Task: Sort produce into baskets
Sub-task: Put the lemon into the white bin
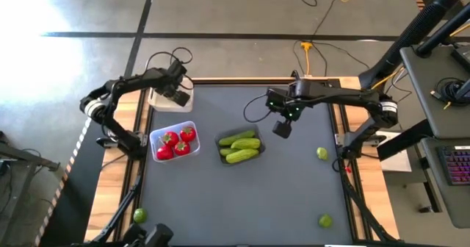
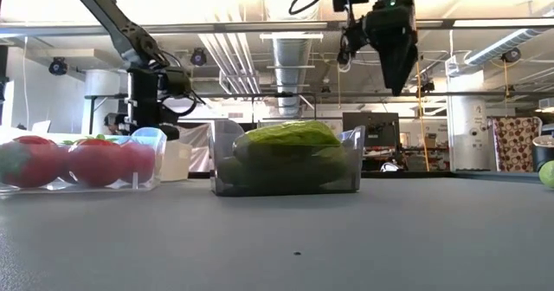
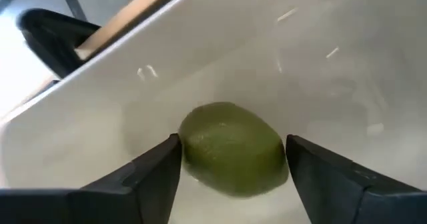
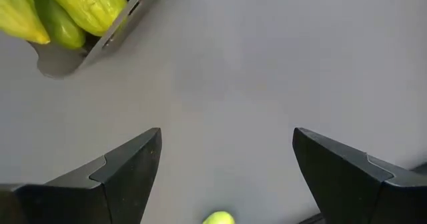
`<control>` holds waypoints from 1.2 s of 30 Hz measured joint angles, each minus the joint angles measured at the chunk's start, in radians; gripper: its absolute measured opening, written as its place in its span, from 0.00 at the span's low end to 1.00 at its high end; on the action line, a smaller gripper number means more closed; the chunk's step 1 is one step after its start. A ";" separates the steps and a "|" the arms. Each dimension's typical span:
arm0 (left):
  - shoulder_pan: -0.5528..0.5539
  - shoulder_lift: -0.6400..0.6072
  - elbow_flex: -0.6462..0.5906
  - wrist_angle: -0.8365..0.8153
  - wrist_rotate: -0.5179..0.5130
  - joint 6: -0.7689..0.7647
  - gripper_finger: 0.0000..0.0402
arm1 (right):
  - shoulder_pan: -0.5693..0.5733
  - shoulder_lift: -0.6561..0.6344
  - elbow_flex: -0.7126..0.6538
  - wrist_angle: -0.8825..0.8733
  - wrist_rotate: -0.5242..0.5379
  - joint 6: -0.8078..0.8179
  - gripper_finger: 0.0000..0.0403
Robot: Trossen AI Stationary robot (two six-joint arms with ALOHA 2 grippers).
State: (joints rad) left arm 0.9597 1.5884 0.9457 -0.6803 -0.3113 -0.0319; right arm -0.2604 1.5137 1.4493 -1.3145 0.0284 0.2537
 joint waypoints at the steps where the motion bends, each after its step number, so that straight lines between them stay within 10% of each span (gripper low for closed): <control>1: -0.001 -0.016 0.000 -0.006 -0.003 0.007 0.63 | 0.009 -0.009 -0.007 0.001 0.002 0.014 0.81; 14: -0.148 -0.413 -0.043 0.020 0.113 -0.085 0.75 | 0.178 -0.073 -0.155 0.068 -0.002 0.177 0.89; 36: -0.946 -0.658 -0.414 0.916 0.146 -0.039 0.72 | 0.319 -0.197 -0.504 -0.093 -0.025 0.470 0.90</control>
State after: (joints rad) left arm 0.0140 0.9302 0.5316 0.2354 -0.1655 -0.0713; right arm 0.0586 1.3166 0.9449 -1.4073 0.0034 0.7236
